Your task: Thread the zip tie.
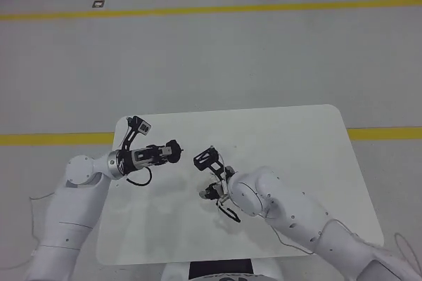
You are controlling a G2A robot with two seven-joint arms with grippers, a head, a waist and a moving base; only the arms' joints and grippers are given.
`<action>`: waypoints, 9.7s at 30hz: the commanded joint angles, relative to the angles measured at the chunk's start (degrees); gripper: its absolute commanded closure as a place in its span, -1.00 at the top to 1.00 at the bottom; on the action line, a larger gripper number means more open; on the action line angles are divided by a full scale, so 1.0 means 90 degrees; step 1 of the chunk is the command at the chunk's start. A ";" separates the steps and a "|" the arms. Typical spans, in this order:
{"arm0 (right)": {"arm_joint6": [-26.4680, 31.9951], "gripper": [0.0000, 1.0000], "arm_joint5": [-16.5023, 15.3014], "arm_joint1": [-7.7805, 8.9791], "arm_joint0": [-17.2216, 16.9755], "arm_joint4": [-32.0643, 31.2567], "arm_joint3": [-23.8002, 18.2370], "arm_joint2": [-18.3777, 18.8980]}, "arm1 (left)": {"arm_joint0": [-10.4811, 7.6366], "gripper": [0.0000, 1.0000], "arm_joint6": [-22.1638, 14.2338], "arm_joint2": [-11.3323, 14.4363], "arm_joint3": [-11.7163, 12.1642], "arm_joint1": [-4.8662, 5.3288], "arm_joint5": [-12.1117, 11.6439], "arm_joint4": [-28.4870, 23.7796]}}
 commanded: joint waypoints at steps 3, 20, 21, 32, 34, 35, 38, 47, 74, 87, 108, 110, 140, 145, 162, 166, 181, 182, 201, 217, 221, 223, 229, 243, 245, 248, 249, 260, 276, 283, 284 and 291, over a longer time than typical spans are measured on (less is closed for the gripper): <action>-0.0158 1.00 -0.0147 -0.0015 -0.0048 -0.0036 0.0076 -0.0056 | 0.0000 -1.00 0.0000 0.0000 0.0000 0.0000 0.0000 0.0000; 0.0577 1.00 0.0085 -0.0609 0.0645 -0.0480 0.0805 -0.0677 | 0.0000 -1.00 0.0000 0.0000 0.0000 0.0000 0.0000 0.0000; 0.0443 1.00 0.0085 -0.0603 0.0577 -0.0546 0.0894 -0.0658 | 0.0000 -1.00 0.0000 0.0000 0.0000 0.0000 0.0000 0.0000; 0.0742 0.02 0.0085 -0.0733 0.0234 -0.1324 0.0935 -0.0325 | 0.0000 -1.00 0.0000 0.0000 0.0000 0.0000 0.0000 0.0000; 0.0761 -0.20 0.0080 -0.0754 0.0206 -0.1374 0.0902 -0.0332 | 0.0000 -1.00 0.0000 0.0000 0.0000 0.0000 0.0000 0.0000; 0.0774 -0.28 0.0066 -0.0769 0.0202 -0.1408 0.0906 -0.0348 | 0.0000 -1.00 0.0000 0.0000 0.0000 0.0000 0.0000 0.0000; 0.0772 -0.50 0.0048 -0.0813 0.0195 -0.1454 0.0961 -0.0375 | 0.0000 -1.00 0.0000 0.0000 0.0000 0.0000 0.0000 0.0000; 0.0811 -0.60 0.0072 -0.0925 0.0170 -0.1657 0.1185 -0.0387 | 0.0000 -1.00 0.0000 0.0000 0.0000 0.0000 0.0000 0.0000; 0.0095 -0.70 -0.0093 -0.1447 0.0364 -0.1926 0.2853 -0.0597 | 0.0000 -1.00 0.0000 0.0000 0.0000 0.0000 0.0000 0.0000; 0.0061 -0.70 -0.0157 -0.1699 0.0471 -0.1894 0.3365 -0.0610 | 0.0000 -1.00 0.0000 0.0000 0.0000 0.0000 0.0000 0.0000; 0.0053 -0.86 -0.0229 -0.1931 0.0454 -0.1976 0.3843 -0.0399 | 0.0000 -1.00 0.0000 0.0000 0.0000 0.0000 0.0000 0.0000; 0.0055 -1.00 -0.0238 -0.1952 0.0452 -0.1980 0.3874 -0.0377 | 0.0000 -1.00 0.0000 0.0000 0.0000 0.0000 0.0000 0.0000; -0.0559 -1.00 -0.1174 -0.1416 -0.1589 -0.1498 0.0383 0.1649 | 0.0000 -1.00 0.0000 0.0000 0.0000 0.0000 0.0000 0.0000; -0.0329 -1.00 -0.1574 -0.1398 -0.1478 -0.1486 0.0809 0.1598 | 0.0000 -1.00 0.0000 0.0000 0.0000 0.0000 0.0000 0.0000; -0.2457 -1.00 -0.1225 -0.1332 -0.2274 -0.0630 -0.0455 0.2241 | 0.0156 -1.00 0.0396 0.0093 0.0081 0.0010 0.0000 -0.0363; -0.3373 -1.00 -0.1248 -0.1342 -0.2516 -0.0005 -0.0896 0.2393 | 0.0139 -1.00 0.0387 0.0143 0.0148 0.0016 0.0000 -0.0398; -0.4634 -1.00 -0.1232 -0.1391 -0.2616 0.0493 -0.1157 0.2173 | 0.0140 -1.00 0.0522 0.0270 0.0235 -0.0006 0.0000 -0.0320; -0.4634 -1.00 -0.1232 -0.1391 -0.2616 0.0493 -0.1157 0.2173 | 0.0140 -1.00 0.0522 0.0270 0.0235 -0.0006 0.0000 -0.0320; -0.8042 -1.00 -0.1786 -0.1420 -0.2974 -0.0738 -0.0498 0.1612 | 0.0266 -1.00 0.0904 0.0583 0.0242 -0.0069 0.0000 -0.0963; -0.8328 -1.00 -0.1670 -0.1417 -0.2840 -0.1747 -0.0220 0.1403 | 0.0257 -1.00 0.0946 0.0586 0.0249 -0.0073 0.0000 -0.1034; -0.8422 -1.00 -0.1518 -0.1447 -0.2762 -0.1931 -0.0099 0.1284 | 0.0257 -1.00 0.0946 0.0586 0.0249 -0.0073 0.0000 -0.1034; -0.8479 -1.00 -0.1468 -0.1463 -0.2757 -0.1900 -0.0073 0.1244 | 0.0257 -1.00 0.0946 0.0586 0.0249 -0.0073 0.0000 -0.1034; -0.8584 -1.00 -0.1434 -0.1479 -0.2733 -0.1960 -0.0022 0.1214 | 0.0257 -1.00 0.0946 0.0586 0.0249 -0.0073 0.0000 -0.1034; -0.8606 -1.00 -0.1374 -0.1528 -0.2653 -0.2039 0.0146 0.1107 | 0.0257 -1.00 0.0946 0.0586 0.0249 -0.0073 0.0000 -0.1034; -0.8616 -1.00 -0.1361 -0.1533 -0.2650 -0.2045 0.0158 0.1100 | 0.0257 -1.00 0.0946 0.0586 0.0249 -0.0073 0.0000 -0.1034; -0.8627 -1.00 -0.1350 -0.1541 -0.2646 -0.2048 0.0170 0.1098 | 0.0257 -1.00 0.0946 0.0586 0.0249 -0.0073 0.0000 -0.1034; -0.8629 -1.00 -0.1351 -0.1543 -0.2645 -0.2045 0.0174 0.1098 | 0.0257 -1.00 0.0946 0.0586 0.0249 -0.0073 0.0000 -0.1034; -0.8624 -1.00 -0.1372 -0.1569 -0.2603 -0.2062 0.0232 0.1079 | 0.0257 -1.00 0.0946 0.0586 0.0249 -0.0073 0.0000 -0.1034; -0.8661 -1.00 -0.1324 -0.1594 -0.2593 -0.2160 0.0291 0.1113 | 0.0257 -1.00 0.0946 0.0586 0.0249 -0.0073 0.0000 -0.1034; -0.8762 -1.00 -0.1389 -0.1604 -0.2588 -0.2149 0.0335 0.1125 | 0.0257 -1.00 0.0946 0.0586 0.0249 -0.0073 0.0000 -0.1034; -0.8756 -1.00 -0.1395 -0.1606 -0.2586 -0.2145 0.0348 0.1125 | 0.0257 -1.00 0.0946 0.0586 0.0249 -0.0073 0.0000 -0.1034; -0.8729 -1.00 -0.1420 -0.1615 -0.2579 -0.2132 0.0383 0.1138 | 0.0257 -1.00 0.0946 0.0586 0.0249 -0.0073 0.0000 -0.1034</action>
